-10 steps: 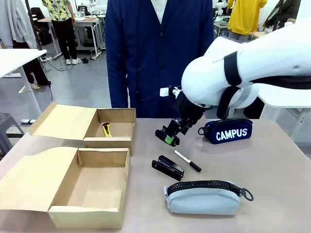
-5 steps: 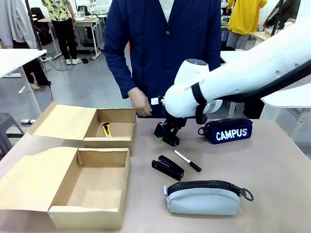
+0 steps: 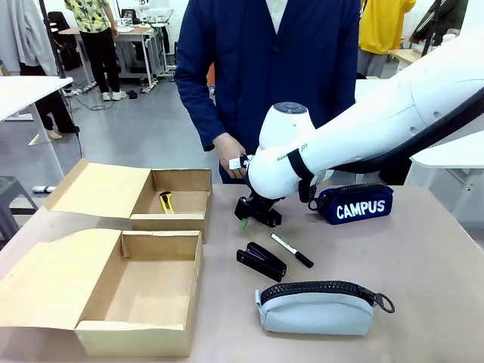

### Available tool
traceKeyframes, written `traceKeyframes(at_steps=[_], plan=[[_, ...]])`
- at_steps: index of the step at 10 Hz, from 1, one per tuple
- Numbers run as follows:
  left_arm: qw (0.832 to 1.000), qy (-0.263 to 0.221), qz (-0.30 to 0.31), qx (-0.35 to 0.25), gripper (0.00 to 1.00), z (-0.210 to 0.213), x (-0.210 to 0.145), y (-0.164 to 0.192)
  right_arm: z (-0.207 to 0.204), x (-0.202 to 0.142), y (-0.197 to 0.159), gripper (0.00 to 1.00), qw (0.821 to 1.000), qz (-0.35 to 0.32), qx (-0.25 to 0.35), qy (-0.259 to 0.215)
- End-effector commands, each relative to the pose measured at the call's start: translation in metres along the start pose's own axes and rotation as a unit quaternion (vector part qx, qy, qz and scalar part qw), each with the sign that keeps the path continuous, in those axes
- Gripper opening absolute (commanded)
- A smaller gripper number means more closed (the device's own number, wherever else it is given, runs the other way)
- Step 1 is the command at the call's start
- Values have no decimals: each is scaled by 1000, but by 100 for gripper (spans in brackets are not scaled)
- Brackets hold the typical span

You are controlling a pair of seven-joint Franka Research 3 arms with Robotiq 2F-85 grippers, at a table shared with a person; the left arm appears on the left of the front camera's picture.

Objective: Place items inside the box.
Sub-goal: Pick up a Pencil pouch or Stapler and place it inside the Mailer Box closest to the robot.

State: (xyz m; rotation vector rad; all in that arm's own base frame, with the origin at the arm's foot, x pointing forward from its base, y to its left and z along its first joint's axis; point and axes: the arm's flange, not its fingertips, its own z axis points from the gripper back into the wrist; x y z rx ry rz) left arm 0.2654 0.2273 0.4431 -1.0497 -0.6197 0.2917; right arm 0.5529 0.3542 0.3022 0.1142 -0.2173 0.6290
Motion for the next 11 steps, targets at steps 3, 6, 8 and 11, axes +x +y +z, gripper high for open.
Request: traceKeyframes(at_steps=[3,6,8,11], plan=[[1000,-7,-10,-10,100,-1,0,-1,112,-73,-47,100,991,-44,108,-60],[1000,-7,-10,-10,100,-1,0,-1,189,-186,-93,100,974,-61,173,-132],[1000,-7,-10,-10,100,-1,0,-1,168,-193,-85,100,972,-28,197,-126],[1000,-7,-10,-10,100,-1,0,-1,192,-213,-6,100,952,42,291,-85]])
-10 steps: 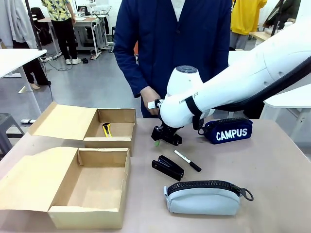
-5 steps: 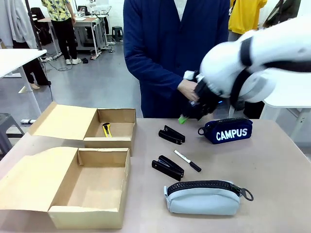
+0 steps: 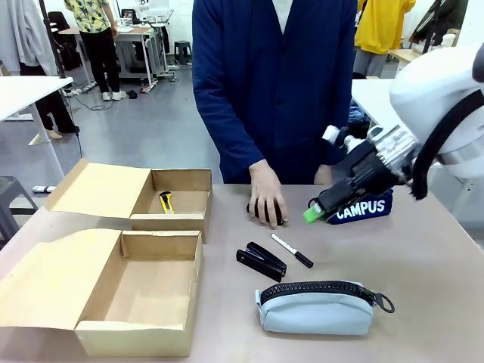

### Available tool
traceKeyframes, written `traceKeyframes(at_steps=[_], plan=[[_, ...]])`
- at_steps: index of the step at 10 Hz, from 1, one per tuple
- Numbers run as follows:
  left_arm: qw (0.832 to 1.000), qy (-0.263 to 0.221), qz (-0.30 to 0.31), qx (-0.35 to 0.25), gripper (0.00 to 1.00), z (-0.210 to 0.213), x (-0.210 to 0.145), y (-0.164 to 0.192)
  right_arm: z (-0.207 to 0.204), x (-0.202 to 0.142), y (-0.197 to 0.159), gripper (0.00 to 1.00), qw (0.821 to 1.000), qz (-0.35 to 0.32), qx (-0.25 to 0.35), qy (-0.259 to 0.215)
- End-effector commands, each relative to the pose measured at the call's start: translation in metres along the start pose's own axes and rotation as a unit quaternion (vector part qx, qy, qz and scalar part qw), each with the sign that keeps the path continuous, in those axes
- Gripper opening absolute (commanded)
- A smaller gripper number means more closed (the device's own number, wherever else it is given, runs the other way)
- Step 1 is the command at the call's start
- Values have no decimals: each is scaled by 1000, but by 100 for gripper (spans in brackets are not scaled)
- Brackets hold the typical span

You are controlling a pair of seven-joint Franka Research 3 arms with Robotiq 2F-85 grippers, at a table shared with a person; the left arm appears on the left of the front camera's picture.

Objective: Place items inside the box.
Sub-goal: Pick up a Pencil pouch or Stapler and place it inside the Mailer Box closest to the robot.

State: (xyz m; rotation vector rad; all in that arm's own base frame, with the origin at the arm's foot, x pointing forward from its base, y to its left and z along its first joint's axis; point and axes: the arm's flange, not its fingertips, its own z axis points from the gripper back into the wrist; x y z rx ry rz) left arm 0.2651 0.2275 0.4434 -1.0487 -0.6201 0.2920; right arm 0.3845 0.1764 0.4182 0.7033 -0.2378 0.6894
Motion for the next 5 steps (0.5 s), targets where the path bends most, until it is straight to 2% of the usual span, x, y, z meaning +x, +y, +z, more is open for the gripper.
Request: traceKeyframes(at_steps=[1,2,3,4,5], plan=[[1000,-7,-10,-11,100,-2,0,-1,1,-24,77,100,985,83,66,138],[1000,-7,-10,-11,100,-2,0,-1,4,-52,100,100,961,122,41,245],[1000,-7,-10,-11,100,-2,0,-1,10,-67,102,100,943,170,42,283],[1000,-7,-10,-11,100,-2,0,-1,18,-81,99,100,939,185,51,286],[1000,-7,-10,-11,100,-2,0,-1,28,-90,92,100,951,168,45,255]])
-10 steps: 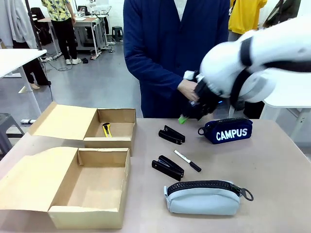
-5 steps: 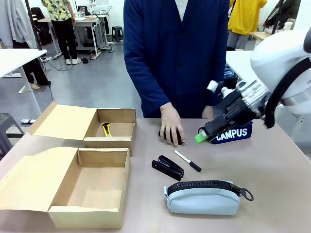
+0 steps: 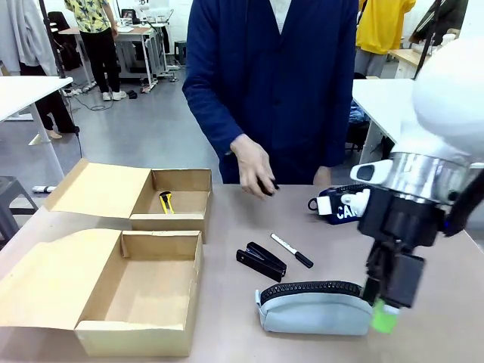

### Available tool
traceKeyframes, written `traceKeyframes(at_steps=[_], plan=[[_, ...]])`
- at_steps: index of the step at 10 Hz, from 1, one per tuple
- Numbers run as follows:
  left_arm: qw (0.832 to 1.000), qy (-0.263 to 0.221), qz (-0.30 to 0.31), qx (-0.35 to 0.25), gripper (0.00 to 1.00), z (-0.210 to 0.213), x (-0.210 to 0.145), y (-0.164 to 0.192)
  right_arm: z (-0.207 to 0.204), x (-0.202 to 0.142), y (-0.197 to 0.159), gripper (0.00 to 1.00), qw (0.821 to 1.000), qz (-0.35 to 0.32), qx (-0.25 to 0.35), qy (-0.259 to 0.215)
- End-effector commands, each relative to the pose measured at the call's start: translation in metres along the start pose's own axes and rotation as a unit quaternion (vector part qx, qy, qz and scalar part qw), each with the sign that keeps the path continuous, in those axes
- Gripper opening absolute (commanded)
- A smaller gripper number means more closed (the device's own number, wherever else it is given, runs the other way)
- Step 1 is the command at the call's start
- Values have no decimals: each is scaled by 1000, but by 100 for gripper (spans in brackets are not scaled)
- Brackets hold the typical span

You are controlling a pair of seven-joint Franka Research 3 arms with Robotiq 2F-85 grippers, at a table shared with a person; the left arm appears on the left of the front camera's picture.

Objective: Place items inside the box.
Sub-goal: Pick up a Pencil pouch or Stapler and place it inside the Mailer Box closest to the robot.

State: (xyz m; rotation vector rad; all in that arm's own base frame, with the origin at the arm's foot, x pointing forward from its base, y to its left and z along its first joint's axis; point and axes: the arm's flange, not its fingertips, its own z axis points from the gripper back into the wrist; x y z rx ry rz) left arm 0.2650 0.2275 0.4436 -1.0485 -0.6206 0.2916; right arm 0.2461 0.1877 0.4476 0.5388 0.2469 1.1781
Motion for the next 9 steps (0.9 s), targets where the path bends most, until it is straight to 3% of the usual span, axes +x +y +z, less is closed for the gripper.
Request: traceKeyframes(at_steps=[1,2,3,7,8,9], plan=[[1000,-7,-9,-10,100,-2,0,0,13,-25,-17,100,997,16,-25,-68],[1000,-7,-9,-10,100,-2,0,0,14,-23,-23,100,995,-3,-39,-92],[1000,-7,-9,-10,100,-2,0,0,10,-13,-3,100,1000,5,-10,-18],[1000,-7,-9,-10,100,-2,0,0,10,-13,-3,100,1000,5,-10,-18],[1000,-7,-9,-10,100,-2,0,0,9,-15,-4,100,1000,8,-13,-26],[1000,-7,-9,-10,100,-2,0,0,11,3,-14,100,996,-29,-34,-72]])
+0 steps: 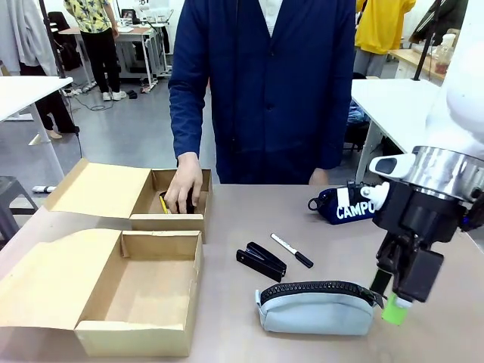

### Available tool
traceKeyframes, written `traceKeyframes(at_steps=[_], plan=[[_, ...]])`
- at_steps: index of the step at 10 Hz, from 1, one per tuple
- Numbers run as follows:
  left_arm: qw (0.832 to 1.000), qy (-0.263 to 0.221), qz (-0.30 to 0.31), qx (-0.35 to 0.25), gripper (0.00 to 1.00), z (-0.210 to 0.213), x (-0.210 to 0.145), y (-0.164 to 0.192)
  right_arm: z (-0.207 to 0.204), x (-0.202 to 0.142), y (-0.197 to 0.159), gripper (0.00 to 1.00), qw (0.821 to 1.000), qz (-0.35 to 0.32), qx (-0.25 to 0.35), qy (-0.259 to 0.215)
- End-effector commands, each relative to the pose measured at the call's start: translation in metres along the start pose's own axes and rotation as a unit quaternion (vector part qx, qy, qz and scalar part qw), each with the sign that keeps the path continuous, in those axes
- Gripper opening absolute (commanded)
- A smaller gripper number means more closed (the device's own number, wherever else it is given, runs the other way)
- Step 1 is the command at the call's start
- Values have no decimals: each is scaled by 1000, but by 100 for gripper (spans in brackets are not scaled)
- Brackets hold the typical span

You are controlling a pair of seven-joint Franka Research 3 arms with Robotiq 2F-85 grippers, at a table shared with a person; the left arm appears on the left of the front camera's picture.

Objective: Place items inside the box.
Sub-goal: Pick up a Pencil pouch or Stapler and place it inside the Mailer Box closest to the robot.

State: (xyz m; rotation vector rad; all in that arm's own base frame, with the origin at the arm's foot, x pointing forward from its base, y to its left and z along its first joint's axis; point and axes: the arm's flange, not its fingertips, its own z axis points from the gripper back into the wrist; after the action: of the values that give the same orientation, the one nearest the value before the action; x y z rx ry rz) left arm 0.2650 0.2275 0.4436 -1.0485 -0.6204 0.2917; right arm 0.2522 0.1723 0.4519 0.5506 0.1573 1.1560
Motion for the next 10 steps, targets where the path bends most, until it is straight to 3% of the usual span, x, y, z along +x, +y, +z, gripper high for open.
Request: traceKeyframes(at_steps=[1,2,3,4,5,6,8,10], plan=[[1000,-7,-10,-11,100,-2,0,-1,-3,35,-15,100,993,-74,-46,-75],[1000,-7,-10,-11,100,-2,0,-1,-11,66,-22,100,984,-111,-84,-108],[1000,-7,-10,-11,100,-2,0,-1,-20,93,-27,100,980,-129,-101,-112],[1000,-7,-10,-11,100,-2,0,-1,-28,110,-34,100,979,-160,-123,-4],[1000,-7,-10,-11,100,-2,0,-1,-2,54,-22,100,987,-95,-71,-106],[1000,-7,-10,-11,100,-2,0,-1,-2,54,-22,100,987,-95,-71,-106],[1000,-7,-10,-11,100,-2,0,-1,-36,107,-34,100,976,-144,-146,-71],[1000,-7,-10,-11,100,-2,0,-1,-46,135,-56,100,961,-178,-189,-99]])
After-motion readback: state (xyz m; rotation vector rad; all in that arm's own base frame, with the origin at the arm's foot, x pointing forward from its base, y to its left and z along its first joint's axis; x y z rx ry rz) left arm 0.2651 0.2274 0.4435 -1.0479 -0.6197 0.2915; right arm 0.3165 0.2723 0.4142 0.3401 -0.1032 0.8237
